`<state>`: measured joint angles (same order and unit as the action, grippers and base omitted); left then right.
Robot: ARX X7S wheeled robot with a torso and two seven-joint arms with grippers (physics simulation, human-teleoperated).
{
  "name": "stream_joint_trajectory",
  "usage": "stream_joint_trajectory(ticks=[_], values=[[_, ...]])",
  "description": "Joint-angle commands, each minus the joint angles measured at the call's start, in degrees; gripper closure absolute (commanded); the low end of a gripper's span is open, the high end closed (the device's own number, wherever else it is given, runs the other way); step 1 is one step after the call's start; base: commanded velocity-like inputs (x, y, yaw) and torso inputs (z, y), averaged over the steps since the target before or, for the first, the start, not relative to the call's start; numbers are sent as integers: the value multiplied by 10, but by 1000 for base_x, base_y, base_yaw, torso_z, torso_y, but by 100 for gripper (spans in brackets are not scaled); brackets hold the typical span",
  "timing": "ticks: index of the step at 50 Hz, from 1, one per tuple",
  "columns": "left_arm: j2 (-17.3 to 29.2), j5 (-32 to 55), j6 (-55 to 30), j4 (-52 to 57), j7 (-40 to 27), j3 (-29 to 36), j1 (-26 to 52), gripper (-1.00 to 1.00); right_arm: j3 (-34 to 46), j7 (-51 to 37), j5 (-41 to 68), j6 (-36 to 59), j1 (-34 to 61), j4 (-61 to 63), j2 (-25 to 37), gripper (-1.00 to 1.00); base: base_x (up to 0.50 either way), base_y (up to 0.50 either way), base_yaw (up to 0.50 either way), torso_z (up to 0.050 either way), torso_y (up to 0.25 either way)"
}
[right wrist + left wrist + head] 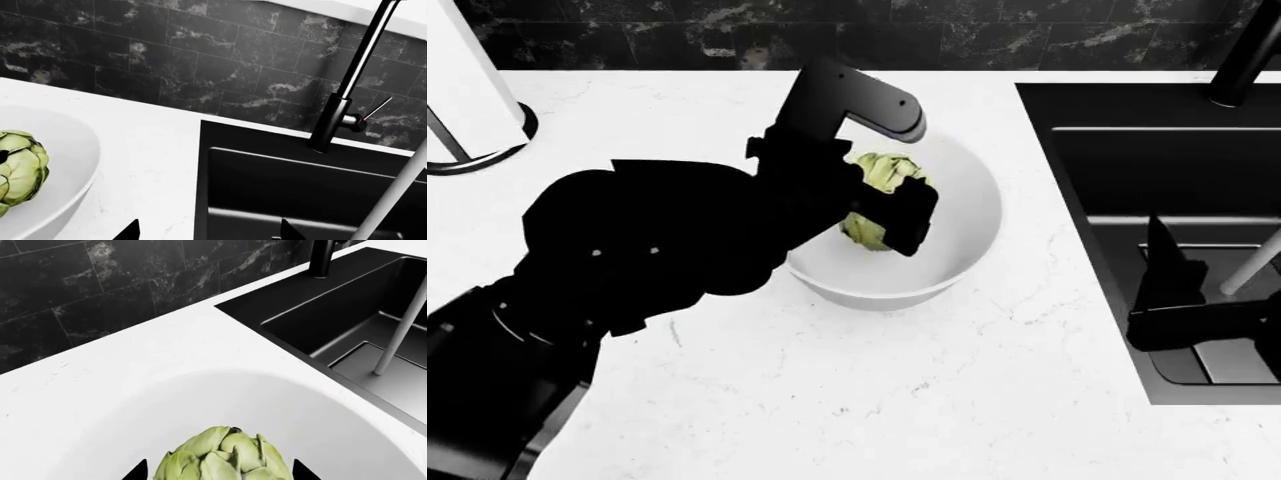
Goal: Pick the tomatos and chili peppers from the sink and place them in one bowl. Place the artichoke in the other bowl. Then turn off the sink faucet.
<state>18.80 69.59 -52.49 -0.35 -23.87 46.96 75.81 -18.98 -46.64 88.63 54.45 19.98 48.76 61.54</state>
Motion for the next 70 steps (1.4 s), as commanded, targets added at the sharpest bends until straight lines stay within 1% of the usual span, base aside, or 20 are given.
stream_joint_trajectory(ticks=[1, 10, 15, 21, 23, 27, 28, 31, 32, 33, 35, 36, 38, 43, 49, 54, 57, 62, 67, 70], values=[[-7, -1, 7, -13, 5, -5, 12, -100, -2, 7, -15, 2, -11, -2, -9, -100, 0, 0, 0, 0, 0], [-5, 11, 2, -3, 1, -11, 19, -100, -3, 3, -6, 0, -8, -2, -5, -100, 0, 0, 0, 0, 0], [-2, 23, -3, 3, -4, -20, 29, -100, 10, 0, -5, 0, 6, -6, -3, -100, 0, 0, 0, 0, 0], [16, 72, -16, 42, -34, -58, 48, -100, 42, -5, 3, 1, 46, -16, 2, -100, 0, 0, 0, 0, 0], [27, 72, -11, 64, -28, -62, 45, -100, 59, -5, 2, 3, 67, -21, 1, -100, 0, 0, 0, 0, 0], [75, 90, -7, 117, -63, -89, 24, -100, 82, 3, -13, 5, 90, -25, -7, -100, 0, 0, 0, 0, 0], [82, 86, -5, 125, -67, -91, 22, -100, 86, 5, -22, 6, 91, -26, -9, -100, 0, 0, 0, 0, 0], [111, 74, 6, 149, -106, -108, 9, -100, 93, 7, -30, 5, 106, -31, -12, -100, 0, 0, 0, 0, 0], [123, 95, 12, 153, -122, -127, -4, -100, 91, -5, -35, 4, 111, -28, -11, -100, 0, 0, 0, 0, 0], [142, 84, 14, 172, -139, -130, -13, -100, 75, -6, -25, -4, 107, -28, -10, -100, 0, 0, 0, 0, 0], [168, 91, 23, 199, -163, -145, -38, -100, 80, 0, -21, 0, 110, -29, -6, -100, 0, 0, 0, 0, 0], [186, 78, 27, 218, -172, -146, -54, -100, 78, 0, -20, -2, 109, -28, -7, -100, 0, 0, 0, 0, 0], [203, 89, 37, 235, -184, -158, -80, -100, 84, 3, -23, -2, 111, -27, -11, -100, 0, 0, 0, 0, 0], [245, 105, 57, 261, -212, -189, -117, -100, 98, 12, -27, 0, 122, -29, -16, -100, 0, 0, 0, 0, 0], [277, 72, 87, 291, -226, -197, -182, -100, 86, 17, -32, -4, 114, -25, -12, -100, 0, 0, 0, 0, 0], [283, 64, 100, 308, -243, -202, -206, -100, 87, 17, -29, -6, 119, -22, -12, -100, 0, 0, 0, 0, 0], [285, 55, 101, 311, -240, -196, -218, -100, 88, 22, -38, -6, 114, -21, -14, -100, 0, 0, 0, 0, 0], [285, 60, 102, 314, -246, -196, -224, -100, 98, 21, -33, -2, 123, -27, -13, -100, -38, 0, 0, 0, 0], [291, 75, 98, 326, -257, -202, -220, -100, 91, 38, -63, -15, 90, -38, -33, -100, -325, -1, 0, 0, 0], [296, 75, 100, 325, -251, -204, -223, -100, 97, 40, -67, -14, 90, -40, -38, -100, -440, -1, 0, 0, 0]])
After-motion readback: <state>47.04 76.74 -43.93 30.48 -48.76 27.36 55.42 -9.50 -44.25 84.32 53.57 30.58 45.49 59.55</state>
